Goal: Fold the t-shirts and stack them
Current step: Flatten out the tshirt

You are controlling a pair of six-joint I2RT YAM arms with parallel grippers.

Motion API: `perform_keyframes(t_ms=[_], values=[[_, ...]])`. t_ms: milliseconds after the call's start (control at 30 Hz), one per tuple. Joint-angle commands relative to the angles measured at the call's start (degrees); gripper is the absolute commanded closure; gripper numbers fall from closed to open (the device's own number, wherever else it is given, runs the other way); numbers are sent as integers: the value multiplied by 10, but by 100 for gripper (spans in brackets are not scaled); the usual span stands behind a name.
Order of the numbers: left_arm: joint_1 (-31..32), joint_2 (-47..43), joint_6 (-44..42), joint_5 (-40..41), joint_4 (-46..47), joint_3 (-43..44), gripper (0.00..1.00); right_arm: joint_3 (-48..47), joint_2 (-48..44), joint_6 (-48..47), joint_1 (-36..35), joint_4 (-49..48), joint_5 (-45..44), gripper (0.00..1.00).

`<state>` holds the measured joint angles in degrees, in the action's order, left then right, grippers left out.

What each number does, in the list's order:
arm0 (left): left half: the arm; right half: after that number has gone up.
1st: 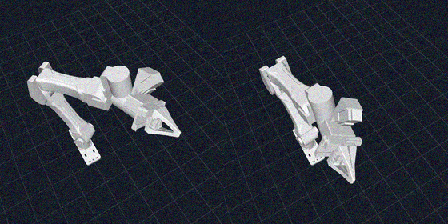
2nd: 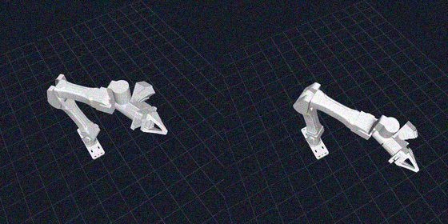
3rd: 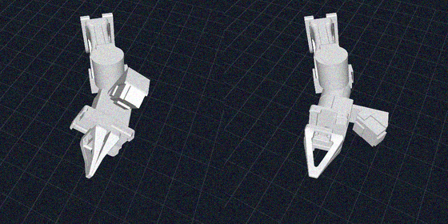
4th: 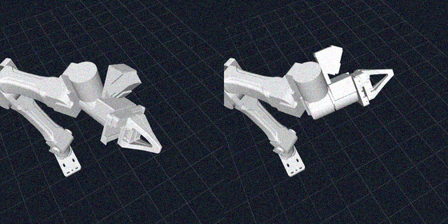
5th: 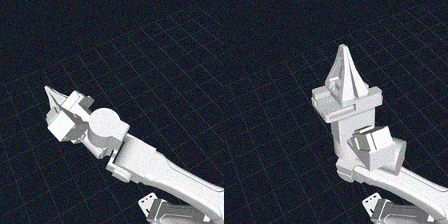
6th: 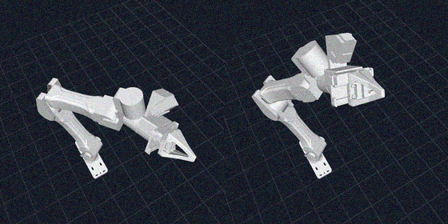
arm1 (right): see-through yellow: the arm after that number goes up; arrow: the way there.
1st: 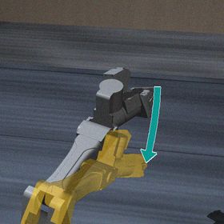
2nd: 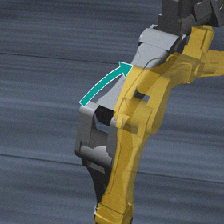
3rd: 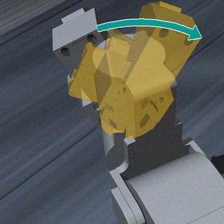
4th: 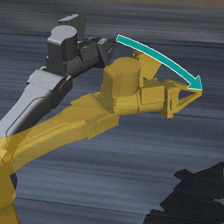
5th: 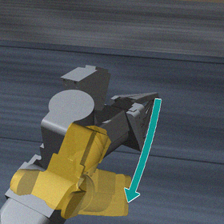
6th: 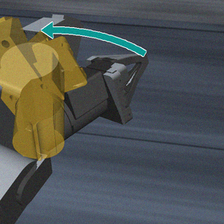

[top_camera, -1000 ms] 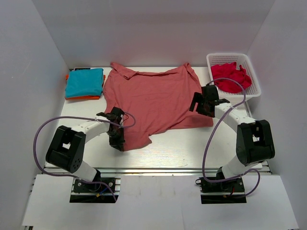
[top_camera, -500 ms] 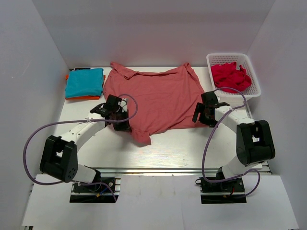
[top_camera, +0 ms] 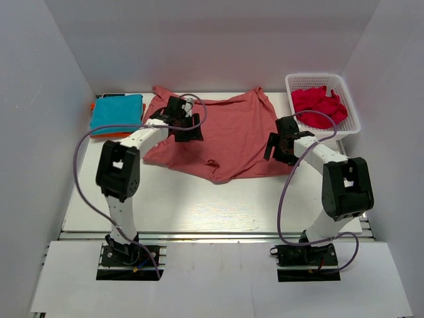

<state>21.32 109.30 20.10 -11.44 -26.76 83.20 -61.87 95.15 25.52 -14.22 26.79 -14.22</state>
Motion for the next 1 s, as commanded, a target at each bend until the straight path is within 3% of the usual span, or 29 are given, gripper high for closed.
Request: perform_keyframes(t_ms=[0,133,300,433,600,967], values=[[-9,49,-7,36,-47,105,23,-32,14,-3,2,27,-9,10],[-9,67,-17,41,-48,117,3,-30,11,-3,3,28,-17,10],[-9,22,-17,59,-22,58,2,-22,4,-8,2,27,-31,10],[-9,21,-17,72,-22,39,8,-16,7,-6,2,27,-35,10],[-9,42,-37,65,2,23,23,-13,8,-5,1,23,-36,10],[-9,109,-47,97,-29,85,27,-21,18,-4,4,30,-49,10]])
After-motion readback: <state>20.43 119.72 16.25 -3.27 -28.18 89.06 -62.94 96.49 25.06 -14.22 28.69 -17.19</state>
